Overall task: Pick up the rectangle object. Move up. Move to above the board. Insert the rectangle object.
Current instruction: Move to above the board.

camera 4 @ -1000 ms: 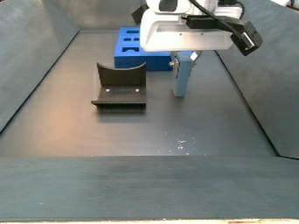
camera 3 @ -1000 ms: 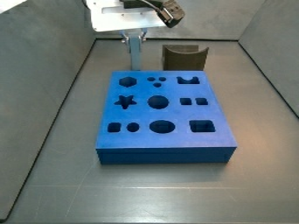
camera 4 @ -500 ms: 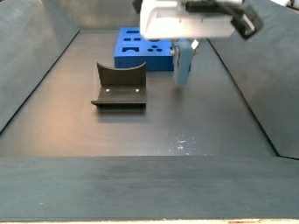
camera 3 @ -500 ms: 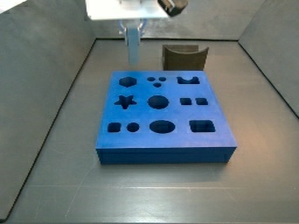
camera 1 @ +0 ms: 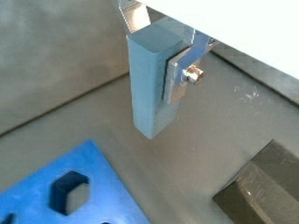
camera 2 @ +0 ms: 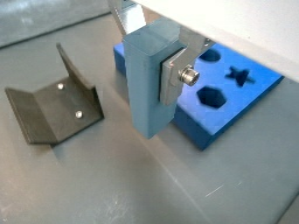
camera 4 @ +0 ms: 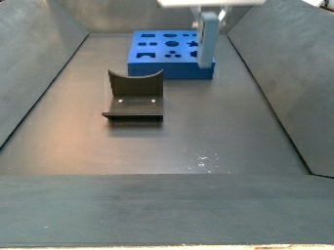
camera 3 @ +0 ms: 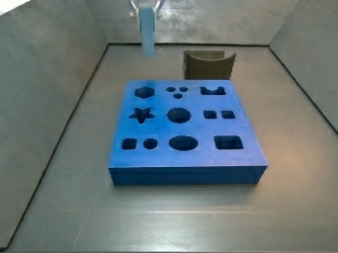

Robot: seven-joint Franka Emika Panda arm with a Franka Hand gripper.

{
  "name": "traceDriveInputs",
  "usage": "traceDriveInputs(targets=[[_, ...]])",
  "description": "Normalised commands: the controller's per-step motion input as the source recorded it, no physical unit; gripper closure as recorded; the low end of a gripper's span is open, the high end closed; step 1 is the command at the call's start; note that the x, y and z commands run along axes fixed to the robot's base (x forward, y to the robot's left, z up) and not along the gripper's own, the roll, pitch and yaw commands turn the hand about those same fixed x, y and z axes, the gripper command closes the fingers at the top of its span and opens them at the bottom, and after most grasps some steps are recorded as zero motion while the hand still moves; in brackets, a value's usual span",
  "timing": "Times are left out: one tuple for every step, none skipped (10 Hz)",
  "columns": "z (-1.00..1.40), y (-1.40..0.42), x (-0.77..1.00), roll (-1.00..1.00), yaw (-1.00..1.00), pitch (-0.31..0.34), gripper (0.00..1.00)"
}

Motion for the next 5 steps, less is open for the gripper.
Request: traceDriveInputs(targets=[[1.0,-0.21,-0.01,0.21,0.05,0.134,1.0],[1.0,-0.2,0.0,0.2,0.05,0.133,1.0],[1.0,-0.2,0.0,0.2,0.05,0.13,1.0],[1.0,-0.18,0.0,0.19,0.05,0.131,1.0],[1.0,-0.17,0.01,0.18,0.05,0.138,1.0]])
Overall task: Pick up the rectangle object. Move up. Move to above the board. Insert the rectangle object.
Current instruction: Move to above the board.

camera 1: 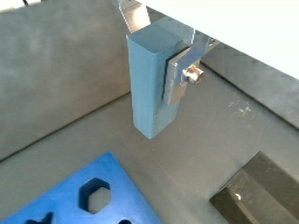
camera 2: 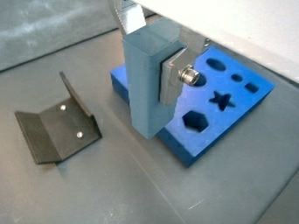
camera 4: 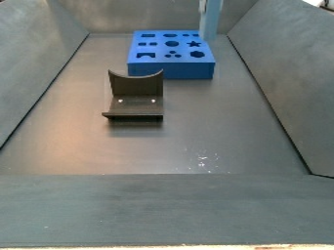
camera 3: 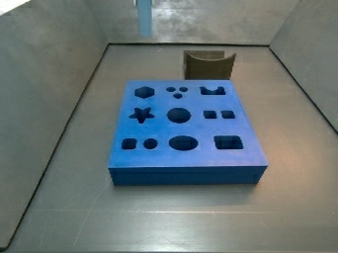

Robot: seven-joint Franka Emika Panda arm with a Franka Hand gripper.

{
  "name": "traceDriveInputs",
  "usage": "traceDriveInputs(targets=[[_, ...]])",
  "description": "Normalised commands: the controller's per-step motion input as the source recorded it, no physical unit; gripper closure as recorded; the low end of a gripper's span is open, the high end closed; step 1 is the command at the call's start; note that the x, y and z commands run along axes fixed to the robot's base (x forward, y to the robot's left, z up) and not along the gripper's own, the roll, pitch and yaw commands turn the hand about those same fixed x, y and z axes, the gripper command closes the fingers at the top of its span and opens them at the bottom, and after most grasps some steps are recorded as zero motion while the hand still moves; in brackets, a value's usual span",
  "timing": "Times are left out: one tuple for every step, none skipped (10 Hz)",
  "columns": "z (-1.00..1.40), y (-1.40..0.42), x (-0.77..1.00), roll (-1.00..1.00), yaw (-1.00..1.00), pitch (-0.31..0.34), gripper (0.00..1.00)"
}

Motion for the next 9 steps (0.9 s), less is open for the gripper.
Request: traceDriveInputs(targets=[[1.0,-0.16,0.01,0.17,0.05,0.139,1.0],[1.0,-0.16,0.01,0.16,0.05,0.135,1.0],[1.0,-0.14,0.01,0.14,0.05,0.132,1.0],[1.0,-0.14,0.01,0.13,0.05,0.132,1.0],[1.0,-0.12,0.02,0.11,0.05,0.136,1.0],[1.0,-0.11,0.02,0.1,0.05,0.136,1.0],[0.93,-0.09,0.02,0.08,0.06,0.137,1.0],[0.77,-0.07,0.02,0.07,0.06,0.138,1.0],[0.56,-0.04,0.01,0.06,0.06,0.136,1.0]])
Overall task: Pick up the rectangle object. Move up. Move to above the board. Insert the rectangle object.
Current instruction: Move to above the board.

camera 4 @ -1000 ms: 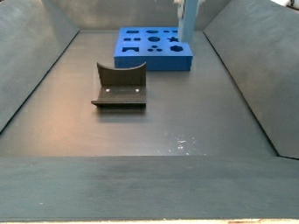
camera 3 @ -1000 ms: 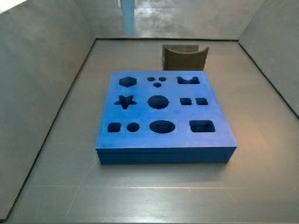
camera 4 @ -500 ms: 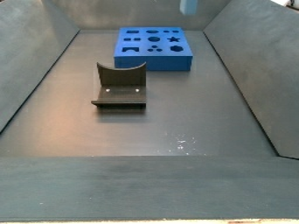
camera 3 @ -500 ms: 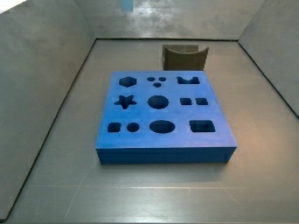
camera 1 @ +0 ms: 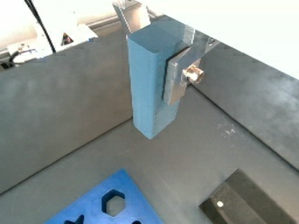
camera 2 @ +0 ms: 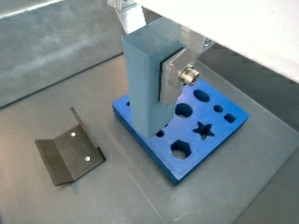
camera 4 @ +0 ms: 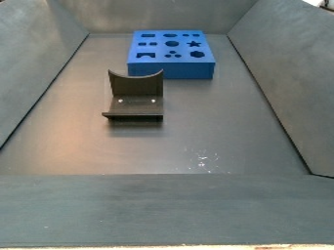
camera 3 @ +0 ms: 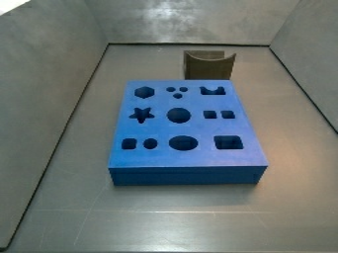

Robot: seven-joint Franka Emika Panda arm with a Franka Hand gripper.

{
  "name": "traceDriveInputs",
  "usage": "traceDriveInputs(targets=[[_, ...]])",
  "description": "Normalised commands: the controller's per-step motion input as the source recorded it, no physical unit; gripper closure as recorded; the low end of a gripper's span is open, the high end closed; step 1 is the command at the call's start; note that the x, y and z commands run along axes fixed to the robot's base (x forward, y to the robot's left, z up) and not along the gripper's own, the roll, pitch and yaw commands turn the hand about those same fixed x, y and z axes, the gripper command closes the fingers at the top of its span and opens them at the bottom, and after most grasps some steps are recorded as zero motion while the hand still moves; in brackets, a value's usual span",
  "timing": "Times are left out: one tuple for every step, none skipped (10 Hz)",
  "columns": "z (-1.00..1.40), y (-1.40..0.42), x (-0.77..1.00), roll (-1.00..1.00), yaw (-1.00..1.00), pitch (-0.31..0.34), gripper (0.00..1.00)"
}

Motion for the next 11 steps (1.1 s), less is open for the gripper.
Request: traceDriveInputs(targets=[[0.4,-0.04,0.01,0.05,0.06,0.137,1.0],[0.25,-0.03,0.01,0.05,0.06,0.137,1.0],[-0.86,-1.0,0.34,-0.03,-1.0,0.263,1.0],[-0.89,-1.0,0.35,-0.03,-1.0,0.247,1.0],[-0.92,-1.0,0.4,-0.05,-0.56,0.251,1.0],[-0.9,-1.0,0.41,-0.07,-0.26,0.195,1.0],[-0.89,-1.0,0.4,-0.06,-0.17,0.137,1.0],[-0.85,-0.93,0.41,0.01,-0.04,0.073,1.0],[-0.57,-0.63,0.32,0.05,0.0,0.057,1.0],[-0.25,-0.3,0.18,0.1,0.01,0.024,1.0],[-0.13,-0.18,0.09,0.07,0.01,-0.008,1.0]])
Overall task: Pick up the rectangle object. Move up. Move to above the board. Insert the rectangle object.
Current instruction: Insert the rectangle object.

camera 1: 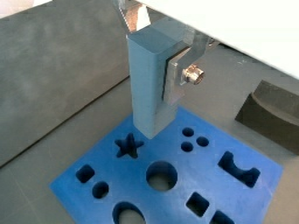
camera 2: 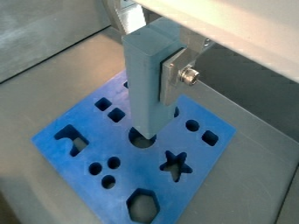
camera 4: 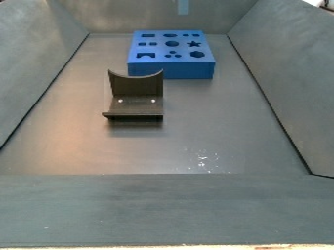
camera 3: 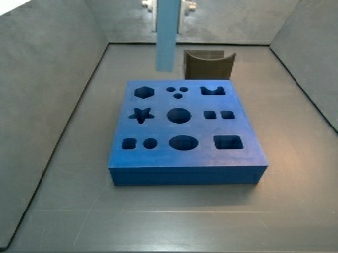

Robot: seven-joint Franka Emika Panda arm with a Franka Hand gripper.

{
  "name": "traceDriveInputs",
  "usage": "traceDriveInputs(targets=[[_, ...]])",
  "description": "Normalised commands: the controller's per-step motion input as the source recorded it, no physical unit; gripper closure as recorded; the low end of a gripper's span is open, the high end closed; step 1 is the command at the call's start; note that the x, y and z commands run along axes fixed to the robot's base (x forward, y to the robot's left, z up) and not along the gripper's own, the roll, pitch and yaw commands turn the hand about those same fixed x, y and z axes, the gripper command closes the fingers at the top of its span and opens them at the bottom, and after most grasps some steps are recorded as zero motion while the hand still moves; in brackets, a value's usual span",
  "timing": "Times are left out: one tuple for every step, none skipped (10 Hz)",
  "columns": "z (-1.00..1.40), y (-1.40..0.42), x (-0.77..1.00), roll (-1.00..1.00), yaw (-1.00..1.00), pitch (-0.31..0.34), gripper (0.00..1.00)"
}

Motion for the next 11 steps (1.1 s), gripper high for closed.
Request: traceDriveInputs(targets=[[0.0,0.0,0.0,0.0,0.01,0.0,1.0],[0.0,0.0,0.0,0.02,0.0,0.0,1.0],[0.02,-0.05,0.09,0.15,0.0,0.1,1.0],[0.0,-0.32,0.1,0.23,-0.06,-0.106,1.0],[0.0,-0.44,0.41,0.19,-0.23,-0.083,1.0],[-0.04,-0.41,0.51,0.08,-0.44,-0.051,1.0],[-0.06,-0.37,0.44,0.07,-0.52,-0.069,1.0],[-0.09,-0.42,0.6,0.09,-0.37,-0.12,1.0],[-0.05,-0.37,0.8,0.0,-0.23,-0.034,1.0],[-0.03,-0.31,0.88,0.0,-0.19,-0.026,1.0],[-0.09,-0.29,0.78,0.0,-0.3,-0.06,1.0]])
